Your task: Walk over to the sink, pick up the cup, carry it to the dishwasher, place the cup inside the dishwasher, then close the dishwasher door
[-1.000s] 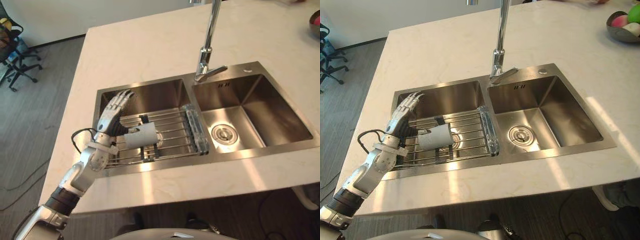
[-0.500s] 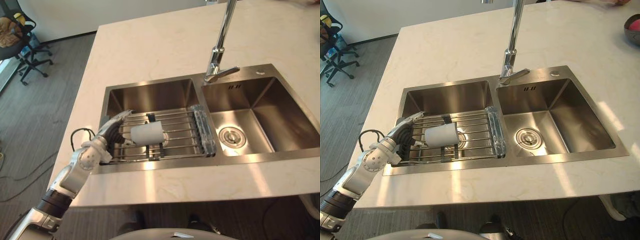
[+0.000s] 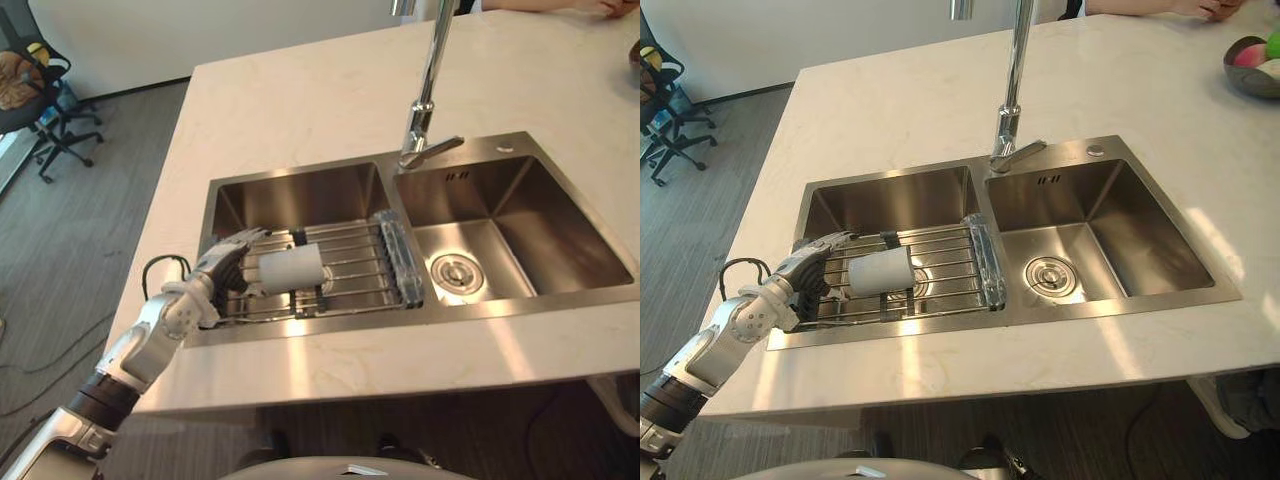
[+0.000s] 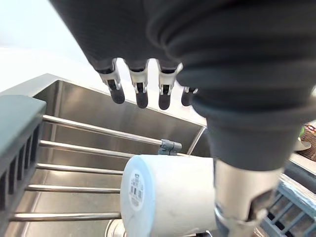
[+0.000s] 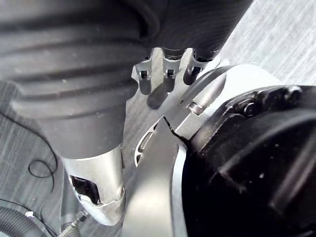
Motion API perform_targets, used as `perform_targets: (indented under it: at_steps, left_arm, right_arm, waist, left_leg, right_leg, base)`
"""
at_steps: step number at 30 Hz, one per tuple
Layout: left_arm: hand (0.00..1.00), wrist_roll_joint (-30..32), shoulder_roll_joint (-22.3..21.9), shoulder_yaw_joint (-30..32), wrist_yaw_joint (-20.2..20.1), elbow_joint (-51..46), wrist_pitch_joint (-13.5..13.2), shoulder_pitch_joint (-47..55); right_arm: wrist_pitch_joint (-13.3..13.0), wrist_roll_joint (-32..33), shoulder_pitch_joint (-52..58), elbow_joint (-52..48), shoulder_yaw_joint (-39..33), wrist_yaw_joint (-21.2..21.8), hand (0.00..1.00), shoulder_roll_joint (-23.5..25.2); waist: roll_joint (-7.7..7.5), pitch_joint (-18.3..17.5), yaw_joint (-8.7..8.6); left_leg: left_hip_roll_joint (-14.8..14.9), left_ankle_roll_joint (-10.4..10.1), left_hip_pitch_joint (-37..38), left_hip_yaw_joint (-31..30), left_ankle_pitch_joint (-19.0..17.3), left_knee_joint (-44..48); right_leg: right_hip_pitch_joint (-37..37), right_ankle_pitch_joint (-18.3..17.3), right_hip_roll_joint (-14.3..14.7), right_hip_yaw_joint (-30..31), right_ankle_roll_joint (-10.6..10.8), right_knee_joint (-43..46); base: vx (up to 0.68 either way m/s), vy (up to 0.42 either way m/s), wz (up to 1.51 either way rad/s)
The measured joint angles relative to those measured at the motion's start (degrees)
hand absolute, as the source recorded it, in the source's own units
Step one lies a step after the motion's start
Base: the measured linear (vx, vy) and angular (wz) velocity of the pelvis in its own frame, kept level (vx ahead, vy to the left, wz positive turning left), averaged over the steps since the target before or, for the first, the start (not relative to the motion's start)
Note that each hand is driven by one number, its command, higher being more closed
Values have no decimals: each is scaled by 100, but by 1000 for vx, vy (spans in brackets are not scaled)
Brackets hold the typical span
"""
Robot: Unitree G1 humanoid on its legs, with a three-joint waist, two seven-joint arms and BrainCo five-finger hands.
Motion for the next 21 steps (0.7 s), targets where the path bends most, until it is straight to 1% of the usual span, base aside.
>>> perform_targets:
  at_steps: [3, 6, 13, 18, 21]
  left_arm:
    - [0, 2, 1, -142, -103, 69, 9, -68]
    - [0, 3, 1, -190, -105, 69, 26, -69]
    - [0, 4, 0, -318, -95, 99, 225, -125]
    - [0, 3, -1, -319, -94, 306, 232, -198]
    - [0, -1, -1, -320, -94, 327, 231, -200]
  right_arm:
    - [0, 11, 0, -1, 1, 1, 0, 2]
    - [-1, 58, 0, -2, 14, 1, 0, 3]
    - [-20, 114, -3, -2, 63, -3, 0, -3]
    - [-16, 232, -4, -6, 87, -13, 0, -10]
    - [-14, 242, -3, -6, 93, -15, 0, -9]
  waist:
    - [-1, 0, -28]
    - [-1, 0, -70]
    - [-2, -1, -97]
    - [-2, -1, -114]
    - [-2, -1, -161]
  left_leg:
    - [6, 5, 0, 2, 5, -5]
    - [9, -3, 0, 7, 9, -7]
    - [12, -7, 0, 66, 6, -10]
    - [17, -7, -1, 137, 6, -10]
    - [17, -8, -1, 142, 9, -8]
  right_leg:
    - [-4, 6, 1, 2, -3, 0]
    - [-10, 6, 3, 8, -3, 0]
    - [-45, 6, 3, 75, -1, 1]
    - [-92, 35, 2, 143, 6, 2]
    - [-93, 44, 1, 149, 9, 1]
  base:
    - [0, 0, 0]
    - [0, 0, 0]
    - [5, 3, -4]
    - [-10, 4, -7]
    - [-7, 1, -1]
